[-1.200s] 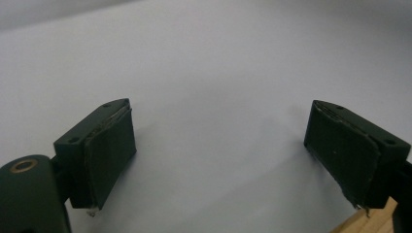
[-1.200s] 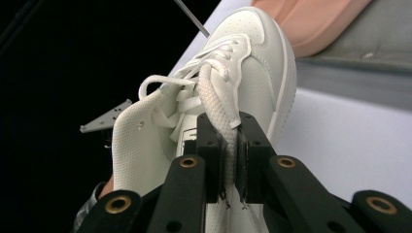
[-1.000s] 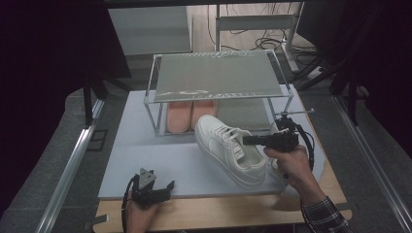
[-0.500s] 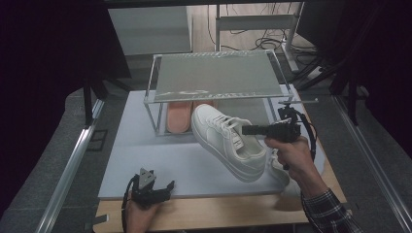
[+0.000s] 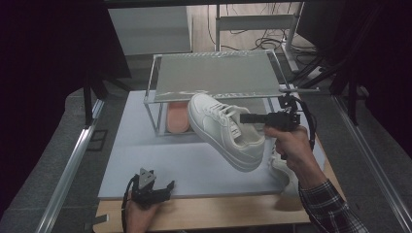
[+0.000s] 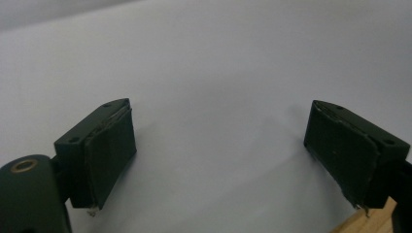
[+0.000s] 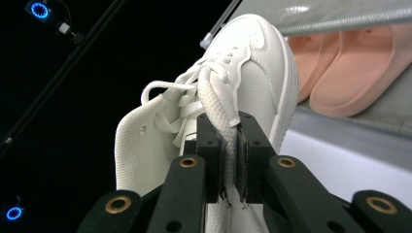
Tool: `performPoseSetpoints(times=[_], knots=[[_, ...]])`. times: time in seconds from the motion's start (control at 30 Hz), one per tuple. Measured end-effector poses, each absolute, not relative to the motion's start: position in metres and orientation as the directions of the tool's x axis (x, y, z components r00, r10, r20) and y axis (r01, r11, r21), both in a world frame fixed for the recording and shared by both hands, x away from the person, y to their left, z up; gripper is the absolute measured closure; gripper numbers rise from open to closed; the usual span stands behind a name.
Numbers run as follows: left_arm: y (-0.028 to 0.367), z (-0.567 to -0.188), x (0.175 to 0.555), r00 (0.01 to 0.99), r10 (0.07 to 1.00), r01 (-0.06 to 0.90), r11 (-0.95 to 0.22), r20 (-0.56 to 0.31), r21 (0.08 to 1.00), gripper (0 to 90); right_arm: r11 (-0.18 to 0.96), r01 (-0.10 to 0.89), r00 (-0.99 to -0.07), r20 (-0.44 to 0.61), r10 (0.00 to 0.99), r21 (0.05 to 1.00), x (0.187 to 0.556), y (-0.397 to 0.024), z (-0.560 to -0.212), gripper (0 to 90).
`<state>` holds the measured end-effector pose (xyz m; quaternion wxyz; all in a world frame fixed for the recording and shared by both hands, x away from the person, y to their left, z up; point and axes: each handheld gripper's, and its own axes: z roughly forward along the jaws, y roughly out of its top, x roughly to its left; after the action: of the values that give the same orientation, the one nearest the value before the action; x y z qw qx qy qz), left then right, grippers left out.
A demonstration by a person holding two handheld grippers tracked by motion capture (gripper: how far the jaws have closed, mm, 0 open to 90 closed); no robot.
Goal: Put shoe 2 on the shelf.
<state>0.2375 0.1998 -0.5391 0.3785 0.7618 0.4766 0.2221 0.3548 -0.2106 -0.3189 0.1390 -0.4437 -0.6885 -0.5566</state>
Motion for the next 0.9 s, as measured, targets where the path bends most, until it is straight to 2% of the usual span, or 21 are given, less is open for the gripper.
performPoseSetpoints(times=[0.9], knots=[[0.2,-0.539,0.237,0.446,0.895,0.558,-0.256,-0.025,0.79,11.3,-0.177,0.76,-0.472,0.719,0.509,0.625,0.414,-0.2,-0.304,82.1]])
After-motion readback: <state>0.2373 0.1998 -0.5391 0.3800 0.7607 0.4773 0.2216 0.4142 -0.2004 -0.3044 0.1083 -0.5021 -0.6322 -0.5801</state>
